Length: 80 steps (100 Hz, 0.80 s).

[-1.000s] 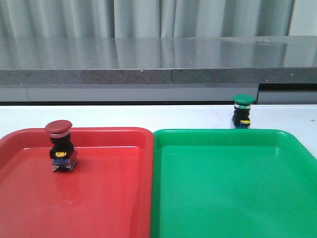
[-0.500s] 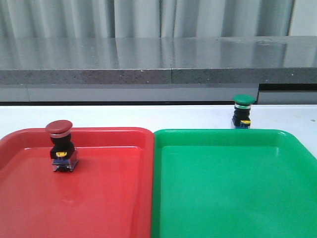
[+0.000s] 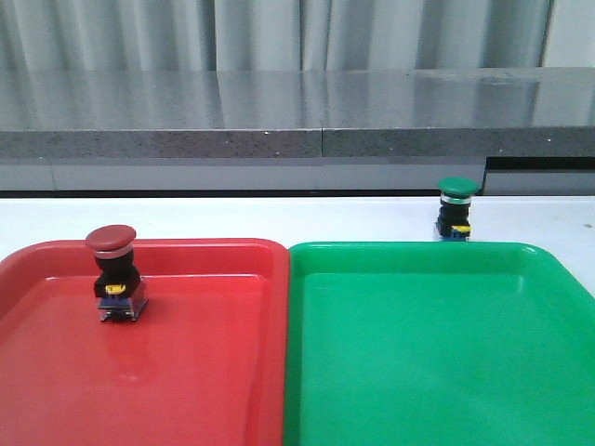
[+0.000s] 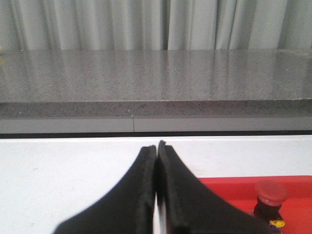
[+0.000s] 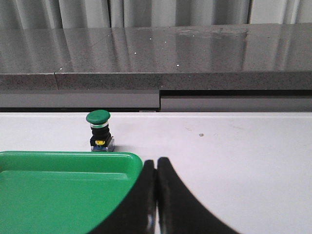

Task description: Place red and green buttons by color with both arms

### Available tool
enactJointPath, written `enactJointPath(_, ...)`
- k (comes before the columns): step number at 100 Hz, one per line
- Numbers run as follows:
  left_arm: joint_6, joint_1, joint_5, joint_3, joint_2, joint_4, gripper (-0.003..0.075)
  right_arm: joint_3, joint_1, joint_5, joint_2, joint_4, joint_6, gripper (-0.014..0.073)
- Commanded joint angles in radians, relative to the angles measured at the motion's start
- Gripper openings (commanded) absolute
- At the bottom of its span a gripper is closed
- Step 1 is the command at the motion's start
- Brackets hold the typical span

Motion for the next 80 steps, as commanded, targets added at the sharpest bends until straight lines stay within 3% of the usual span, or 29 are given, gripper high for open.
enactJointPath(1, -0.004, 0.011, -0.086, 0.027, -0.044, 0.004, -0.002, -0.014, 0.002, -0.088, 0.009, -0.011, -0.002, -0.006)
enactJointPath(19, -0.004, 0.014, -0.086, 0.111, -0.157, 0.018, -0.0019, -0.014, 0.002, -0.088, 0.009, -0.011, -0.002, -0.006)
enactJointPath(80, -0.004, 0.014, -0.132, 0.138, -0.153, 0.041, -0.0019, -0.014, 0.002, -0.088, 0.01, -0.011, -0.002, -0.006)
